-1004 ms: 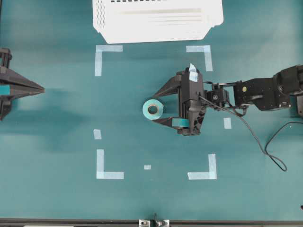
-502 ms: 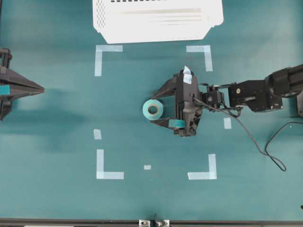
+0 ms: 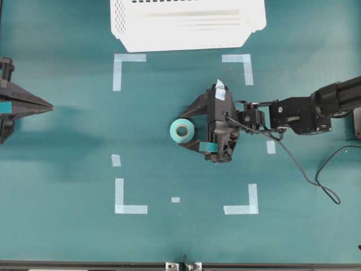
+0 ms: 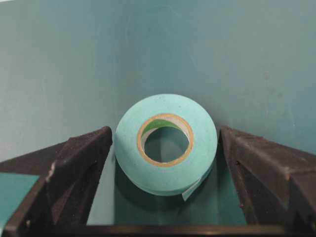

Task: Put the tape in the middle into the white basket.
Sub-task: 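Lower the right gripper around the tape roll and close on it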

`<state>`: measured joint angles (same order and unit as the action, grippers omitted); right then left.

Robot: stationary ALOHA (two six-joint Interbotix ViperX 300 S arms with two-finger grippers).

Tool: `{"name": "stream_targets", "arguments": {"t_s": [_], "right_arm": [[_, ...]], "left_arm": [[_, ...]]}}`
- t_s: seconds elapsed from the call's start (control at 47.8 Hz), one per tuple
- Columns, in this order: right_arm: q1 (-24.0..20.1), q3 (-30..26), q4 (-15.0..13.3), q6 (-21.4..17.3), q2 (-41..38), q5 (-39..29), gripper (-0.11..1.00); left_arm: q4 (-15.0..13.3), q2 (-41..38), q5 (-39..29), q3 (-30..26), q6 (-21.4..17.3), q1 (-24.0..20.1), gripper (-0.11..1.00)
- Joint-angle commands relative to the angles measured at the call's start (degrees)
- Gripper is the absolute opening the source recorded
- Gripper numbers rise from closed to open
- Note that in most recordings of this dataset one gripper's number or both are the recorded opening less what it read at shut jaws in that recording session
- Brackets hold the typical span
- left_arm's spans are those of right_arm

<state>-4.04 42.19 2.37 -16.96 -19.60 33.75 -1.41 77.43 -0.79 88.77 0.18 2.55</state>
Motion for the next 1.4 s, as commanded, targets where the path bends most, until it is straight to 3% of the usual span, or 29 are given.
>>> {"name": "stream_targets", "arguments": {"t_s": [0.0, 1.38], "right_arm": [[-0.18, -0.88, 0.26, -0.09, 0.79, 0.44, 0.99], [0.09, -2.9, 0.26, 0.0, -1.14, -0.26, 1.0]], "left_arm": [[-0.18, -0.44, 0.53, -0.62, 0.0, 0.18, -0.11], [-0.09, -0.44, 0.62, -0.62, 0.0, 0.18, -0.11]]}}
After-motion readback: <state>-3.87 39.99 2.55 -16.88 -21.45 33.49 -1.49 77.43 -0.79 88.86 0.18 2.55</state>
